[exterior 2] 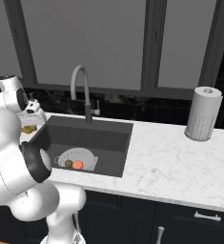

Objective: Put the colander in the sink, put the kiwi, peach, kiwi in the colander, and turn on the sink faucet and pour water over the colander.

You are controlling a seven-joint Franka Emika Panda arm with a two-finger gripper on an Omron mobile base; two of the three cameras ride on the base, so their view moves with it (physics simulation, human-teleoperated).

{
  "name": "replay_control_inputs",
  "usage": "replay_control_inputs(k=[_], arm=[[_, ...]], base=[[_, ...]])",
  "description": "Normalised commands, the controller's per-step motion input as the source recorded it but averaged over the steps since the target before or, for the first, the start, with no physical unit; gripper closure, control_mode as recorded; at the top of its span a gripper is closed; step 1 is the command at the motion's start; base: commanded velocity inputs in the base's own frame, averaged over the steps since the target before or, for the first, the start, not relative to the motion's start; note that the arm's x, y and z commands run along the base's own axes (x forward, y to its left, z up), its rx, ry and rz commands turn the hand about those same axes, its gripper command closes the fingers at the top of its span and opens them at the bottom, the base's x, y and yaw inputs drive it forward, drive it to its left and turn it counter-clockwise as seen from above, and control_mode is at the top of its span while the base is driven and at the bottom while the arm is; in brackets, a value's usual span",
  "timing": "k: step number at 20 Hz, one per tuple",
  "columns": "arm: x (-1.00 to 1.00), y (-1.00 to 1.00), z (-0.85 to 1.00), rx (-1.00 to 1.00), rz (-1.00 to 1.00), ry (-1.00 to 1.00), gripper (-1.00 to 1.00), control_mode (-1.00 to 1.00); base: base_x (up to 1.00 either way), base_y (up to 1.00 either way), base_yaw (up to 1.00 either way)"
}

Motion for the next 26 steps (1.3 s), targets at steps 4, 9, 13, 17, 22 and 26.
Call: replay_control_inputs(k=[4, 9, 13, 17, 22, 26], arm=[[0.28, -0.13, -0.49, 0.0, -0.06, 0.05, 1.0, -1.0], [0.29, -0.39, -0.59, 0.0, -0.08, 0.07, 1.0, -1.0], [0.17, -0.7, -0.78, 0.0, -0.1, 0.0, 1.0, -1.0], [0.12, -0.56, -0.82, 0.0, -0.09, 0.0, 1.0, -1.0], [0.26, -0.32, -0.71, 0.0, -0.07, 0.0, 1.0, -1.0], [0.49, -0.04, -0.52, 0.0, -0.03, 0.0, 1.0, -1.0]], base=[[0.0, 0.0, 0.0], [0.0, 0.0, 0.0], [0.0, 0.0, 0.0], [0.0, 0.0, 0.0], [0.0, 0.0, 0.0], [0.0, 0.0, 0.0]])
